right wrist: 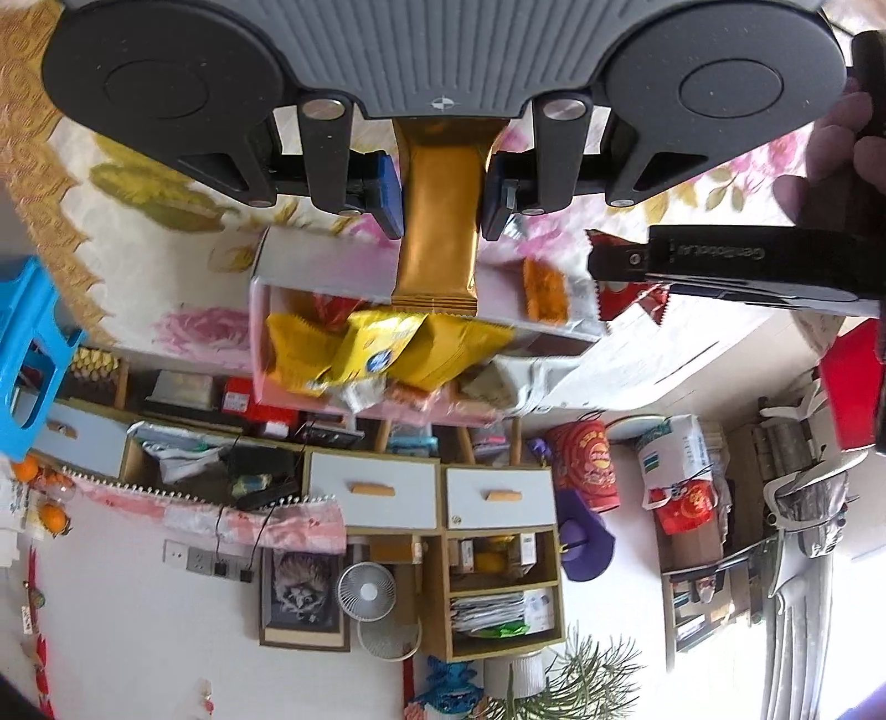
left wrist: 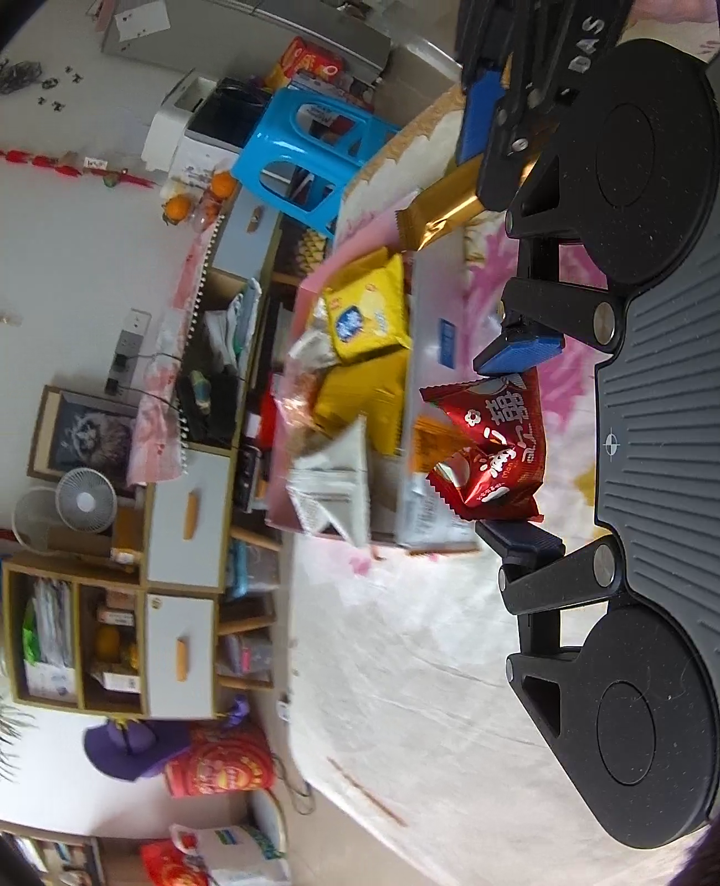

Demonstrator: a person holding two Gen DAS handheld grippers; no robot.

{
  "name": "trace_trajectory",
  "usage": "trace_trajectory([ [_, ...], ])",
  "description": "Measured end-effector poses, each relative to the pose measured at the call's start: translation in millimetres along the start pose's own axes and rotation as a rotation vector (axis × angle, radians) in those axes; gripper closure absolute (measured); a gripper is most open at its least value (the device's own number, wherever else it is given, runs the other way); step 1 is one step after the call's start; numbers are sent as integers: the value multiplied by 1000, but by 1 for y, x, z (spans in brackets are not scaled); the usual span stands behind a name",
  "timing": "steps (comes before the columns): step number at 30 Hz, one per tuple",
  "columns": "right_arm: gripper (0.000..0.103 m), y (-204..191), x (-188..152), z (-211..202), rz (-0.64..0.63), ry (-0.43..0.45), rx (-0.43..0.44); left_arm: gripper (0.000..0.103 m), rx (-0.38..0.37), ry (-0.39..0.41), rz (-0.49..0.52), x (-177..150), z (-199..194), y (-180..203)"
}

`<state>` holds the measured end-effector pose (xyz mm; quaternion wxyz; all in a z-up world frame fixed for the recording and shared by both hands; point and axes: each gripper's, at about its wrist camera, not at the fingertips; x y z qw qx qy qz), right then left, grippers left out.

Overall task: Organize snacks
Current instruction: 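Carry the red packet with the left tool while the right tool carries the gold bar into the box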

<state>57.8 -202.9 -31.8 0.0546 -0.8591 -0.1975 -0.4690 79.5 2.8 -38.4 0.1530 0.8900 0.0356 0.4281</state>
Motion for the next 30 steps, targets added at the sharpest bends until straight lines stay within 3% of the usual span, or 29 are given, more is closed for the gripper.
trace_trajectory([
  [8,81,44,30,30,115,4,-31,50,-88,-27,89,30,30,20],
  [17,81,80,40,68,226,27,-16,49,-111,-94,187,47,73,43],
  [30,81,92,25,92,218,4,-47,47,-142,-136,174,52,97,42],
])
Point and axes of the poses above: each gripper's, at about its wrist camera, not at the fingertips, and z roughly the way its jaws point, y to its right, x to its top, and after that the axes turned 9 degrees about -z, right-handed
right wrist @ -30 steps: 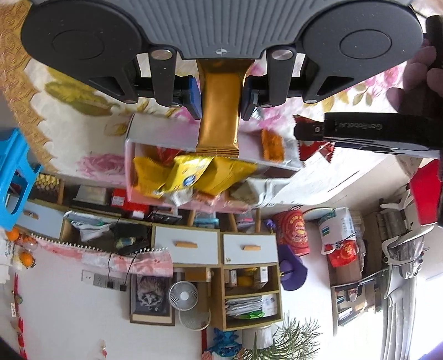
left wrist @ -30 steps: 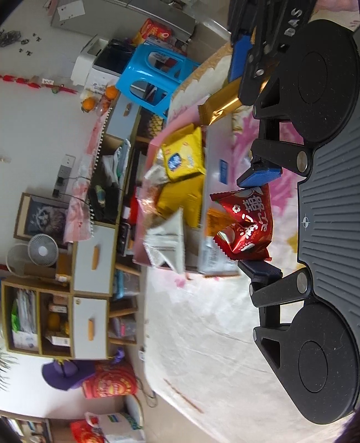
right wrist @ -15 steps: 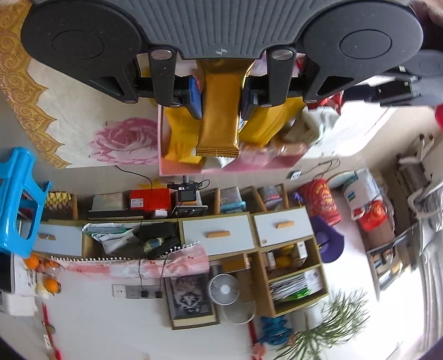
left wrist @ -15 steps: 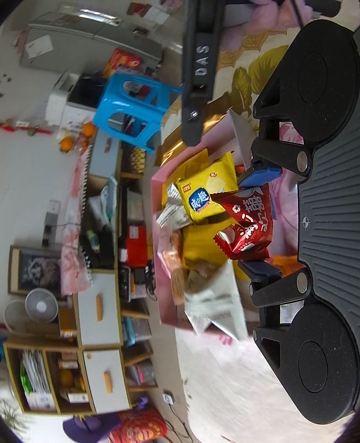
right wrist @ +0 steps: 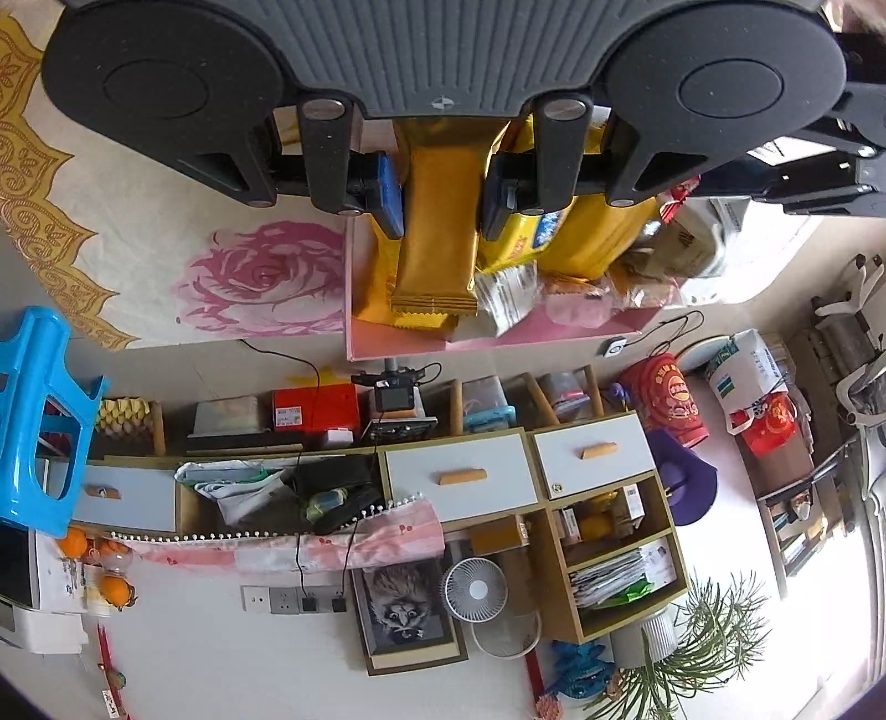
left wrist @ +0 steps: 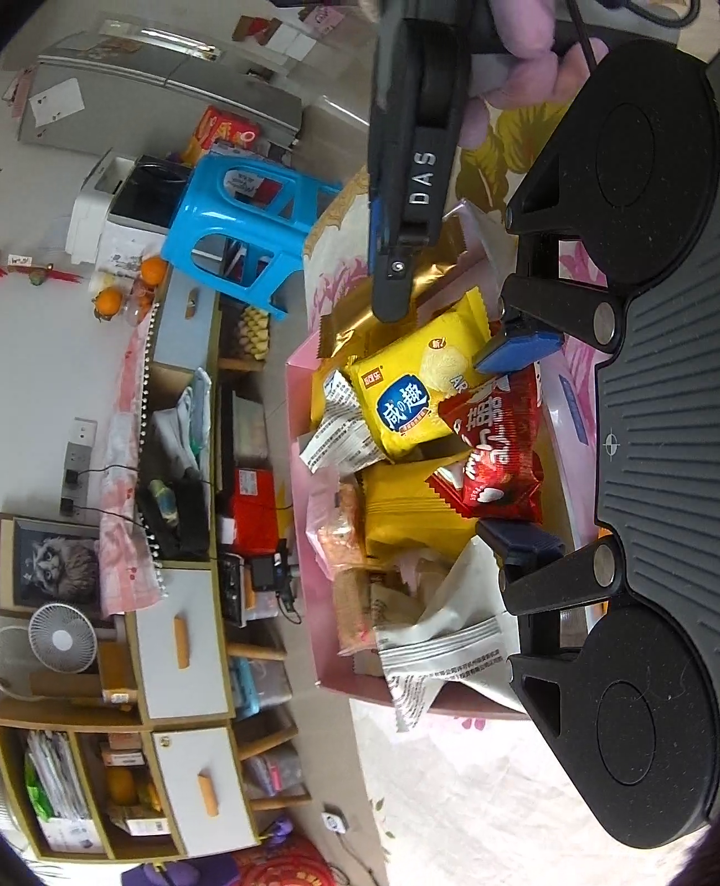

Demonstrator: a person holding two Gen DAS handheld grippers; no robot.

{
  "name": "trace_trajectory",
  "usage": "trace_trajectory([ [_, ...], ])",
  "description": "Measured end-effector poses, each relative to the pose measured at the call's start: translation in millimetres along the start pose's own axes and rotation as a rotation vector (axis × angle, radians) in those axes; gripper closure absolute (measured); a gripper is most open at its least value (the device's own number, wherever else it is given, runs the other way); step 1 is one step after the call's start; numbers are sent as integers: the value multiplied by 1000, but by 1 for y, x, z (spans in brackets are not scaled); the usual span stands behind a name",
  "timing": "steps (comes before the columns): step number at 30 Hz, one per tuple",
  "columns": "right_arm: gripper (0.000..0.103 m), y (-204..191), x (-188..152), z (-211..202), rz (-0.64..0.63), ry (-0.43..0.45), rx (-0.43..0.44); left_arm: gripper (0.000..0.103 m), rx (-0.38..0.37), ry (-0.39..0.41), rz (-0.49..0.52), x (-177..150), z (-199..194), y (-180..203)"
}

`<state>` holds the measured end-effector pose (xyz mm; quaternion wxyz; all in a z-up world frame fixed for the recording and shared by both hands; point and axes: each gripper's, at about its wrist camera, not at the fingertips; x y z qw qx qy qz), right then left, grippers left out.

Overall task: Organize snacks
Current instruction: 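Carry the red packet with the left tool while the right tool carries the gold bar into the box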

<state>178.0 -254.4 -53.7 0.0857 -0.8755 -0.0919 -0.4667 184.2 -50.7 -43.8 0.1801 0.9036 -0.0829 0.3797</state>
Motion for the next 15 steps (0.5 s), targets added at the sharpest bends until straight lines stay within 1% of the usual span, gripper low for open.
trace_trajectory([
  [5,81,4,-4,3,3,-14,-4,47,-23,-10,-58,0,6,-9],
  [9,81,3,-6,5,-4,-20,-5,48,-19,-17,-101,1,10,-15],
  [11,81,2,-7,5,-6,-18,-7,49,-9,-21,-97,2,11,-14],
  [15,80,1,-6,4,-3,-18,-6,49,13,-20,-56,1,11,-8],
])
Point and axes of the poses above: each gripper's, at about its wrist camera, not at the fingertips, and z roughly the way its jaws point, y to its right, x to its top, and after that the axes turned 9 degrees about -z, right-handed
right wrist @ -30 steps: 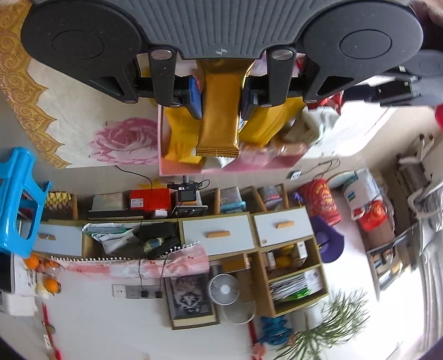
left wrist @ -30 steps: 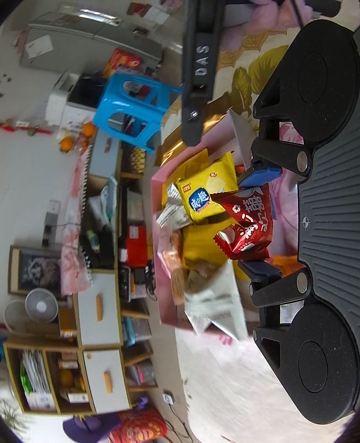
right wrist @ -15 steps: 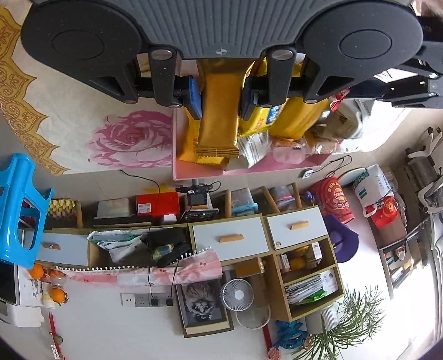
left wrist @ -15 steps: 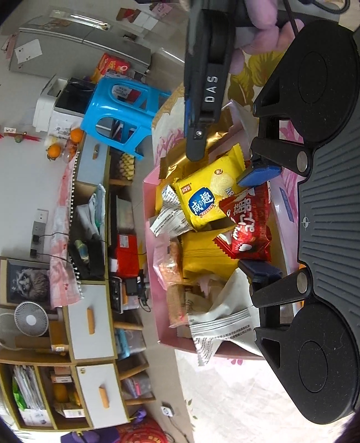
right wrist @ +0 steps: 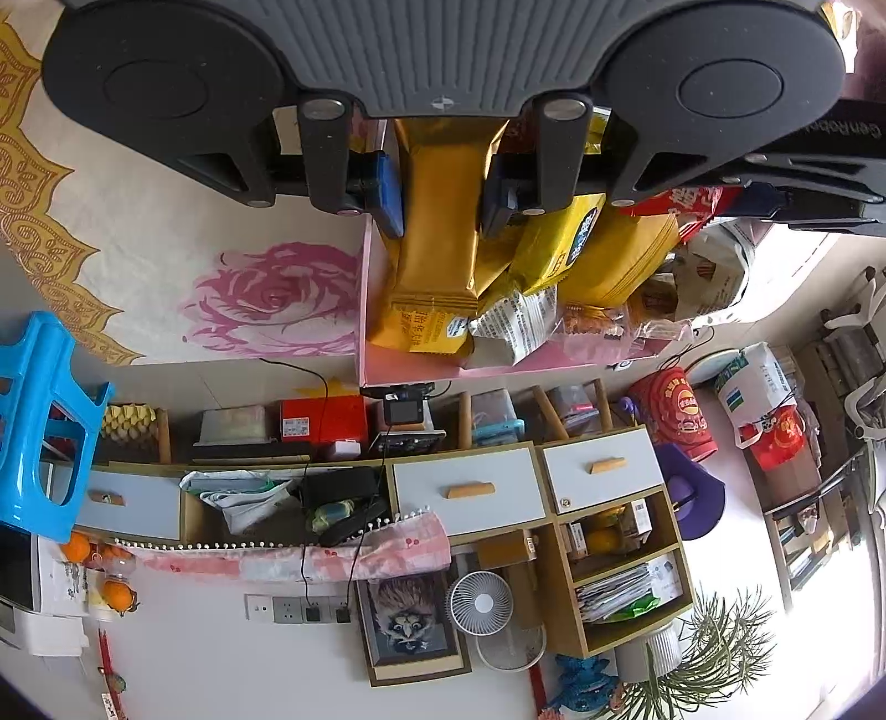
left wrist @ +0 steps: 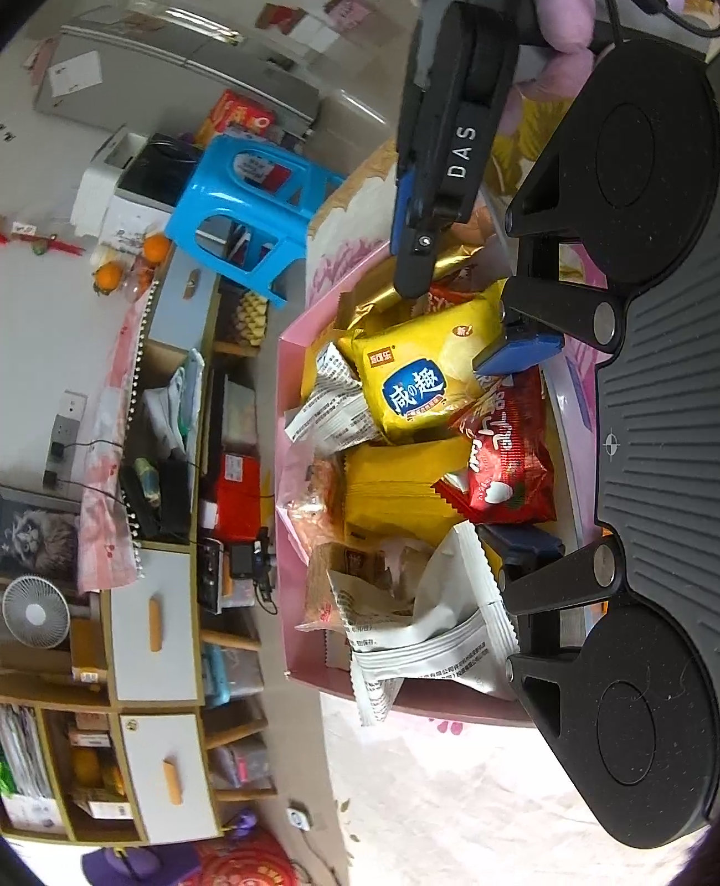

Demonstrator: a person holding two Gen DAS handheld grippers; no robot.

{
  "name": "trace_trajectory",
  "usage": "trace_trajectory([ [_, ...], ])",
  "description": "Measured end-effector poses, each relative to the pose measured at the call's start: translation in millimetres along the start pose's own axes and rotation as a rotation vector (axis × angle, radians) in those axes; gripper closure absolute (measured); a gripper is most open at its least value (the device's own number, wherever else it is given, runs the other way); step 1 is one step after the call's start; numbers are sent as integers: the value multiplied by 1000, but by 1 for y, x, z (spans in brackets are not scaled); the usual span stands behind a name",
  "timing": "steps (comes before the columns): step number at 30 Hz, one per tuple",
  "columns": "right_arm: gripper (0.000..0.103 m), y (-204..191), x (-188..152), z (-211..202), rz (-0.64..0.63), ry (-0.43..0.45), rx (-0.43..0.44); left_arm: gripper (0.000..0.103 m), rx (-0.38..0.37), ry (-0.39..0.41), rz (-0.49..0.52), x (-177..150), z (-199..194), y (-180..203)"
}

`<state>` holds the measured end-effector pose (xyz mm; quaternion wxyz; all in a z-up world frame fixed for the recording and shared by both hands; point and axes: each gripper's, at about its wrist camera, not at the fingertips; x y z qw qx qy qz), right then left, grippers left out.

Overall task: Organize snacks
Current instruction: 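Carry the red packet with the left tool while the right tool carries the gold bar into the box, then open the left tool releasing the red packet while the right tool releases the gold bar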

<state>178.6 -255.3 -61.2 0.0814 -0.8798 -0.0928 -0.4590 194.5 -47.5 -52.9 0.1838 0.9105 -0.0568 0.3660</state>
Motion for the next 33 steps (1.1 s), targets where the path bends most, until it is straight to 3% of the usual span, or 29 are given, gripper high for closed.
trace_trajectory([
  [4,72,0,2,-3,3,9,3,47,-13,1,10,-1,-4,3],
  [6,65,0,4,-5,7,17,14,37,-18,4,18,-1,-6,5],
  [10,56,-2,9,-12,1,30,14,34,-19,11,38,-2,-12,11],
  [12,55,-2,10,-15,-5,34,13,28,-19,13,43,-3,-15,13],
  [33,21,-23,11,-63,-56,37,-9,12,-3,16,89,-33,-65,14],
])
Point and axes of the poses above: each gripper's, at about its wrist camera, not at the fingertips, and z roughly the way its jaws point, y to its right, x to its top, and after that the axes turned 9 degrees about -z, right-handed
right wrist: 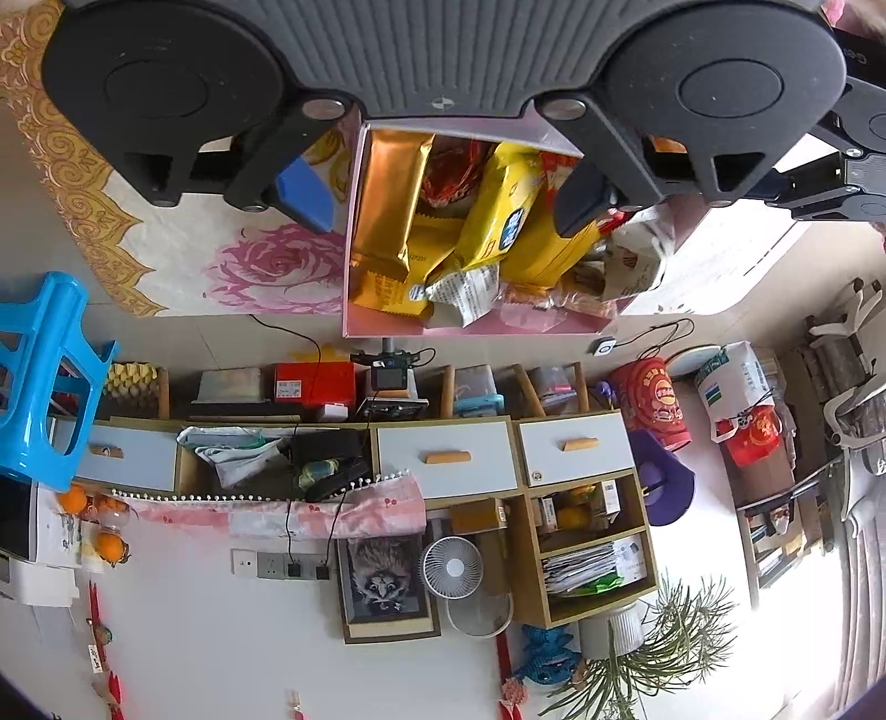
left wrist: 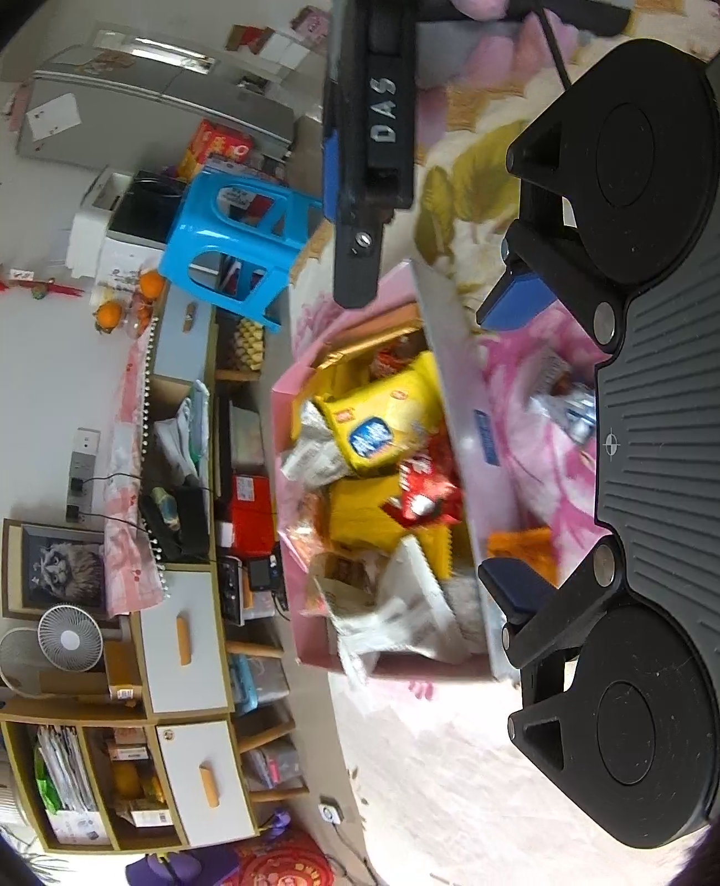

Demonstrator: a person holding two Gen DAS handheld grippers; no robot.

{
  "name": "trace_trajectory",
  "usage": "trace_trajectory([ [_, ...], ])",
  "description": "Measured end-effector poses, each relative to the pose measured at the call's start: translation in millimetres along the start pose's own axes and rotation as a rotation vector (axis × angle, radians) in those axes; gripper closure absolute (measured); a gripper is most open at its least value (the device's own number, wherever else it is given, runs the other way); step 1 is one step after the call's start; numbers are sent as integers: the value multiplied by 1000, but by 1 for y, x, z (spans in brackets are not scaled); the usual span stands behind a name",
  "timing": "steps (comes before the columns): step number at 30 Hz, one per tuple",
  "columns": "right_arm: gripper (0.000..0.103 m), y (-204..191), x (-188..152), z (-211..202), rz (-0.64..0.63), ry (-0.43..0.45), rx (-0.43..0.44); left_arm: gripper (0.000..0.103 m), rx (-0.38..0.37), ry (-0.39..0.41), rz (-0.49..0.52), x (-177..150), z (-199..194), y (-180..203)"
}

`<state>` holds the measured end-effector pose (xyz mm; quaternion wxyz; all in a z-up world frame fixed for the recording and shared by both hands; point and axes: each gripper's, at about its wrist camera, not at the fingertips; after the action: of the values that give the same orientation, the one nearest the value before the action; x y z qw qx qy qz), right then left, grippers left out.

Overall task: Organize snacks
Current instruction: 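Open the left tool releasing the red packet while the right tool releases the gold bar, then move both tools back toward the orange-white packet and silver-blue candy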

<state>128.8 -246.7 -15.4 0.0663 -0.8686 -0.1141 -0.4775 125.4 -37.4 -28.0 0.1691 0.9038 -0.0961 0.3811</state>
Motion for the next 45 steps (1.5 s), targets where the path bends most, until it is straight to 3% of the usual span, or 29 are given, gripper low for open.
trace_trajectory([
  [6,18,-7,-11,-9,42,-47,12,9,43,-12,15,-16,-18,-8],
  [17,11,-33,-32,-19,3,-127,1,6,86,-48,-12,-39,-38,-24],
  [28,8,-47,-61,-11,12,-212,-13,5,164,-79,-109,-62,-28,-51],
  [33,8,-56,-73,-1,-26,-249,-26,5,213,-39,-114,-66,-17,-62],
  [38,8,-64,-79,5,-58,-263,-11,5,168,10,-200,-57,-7,-74],
  [45,8,-69,-76,8,-91,-234,51,5,127,67,-222,-42,8,-75],
])
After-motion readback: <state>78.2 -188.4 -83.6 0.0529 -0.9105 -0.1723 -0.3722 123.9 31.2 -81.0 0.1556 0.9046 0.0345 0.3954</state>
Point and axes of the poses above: each gripper's, at about its wrist camera, not at the fingertips, and z roughly the way its jaws point, y to its right, x to its top, and after that the axes turned 9 degrees about -z, right-handed
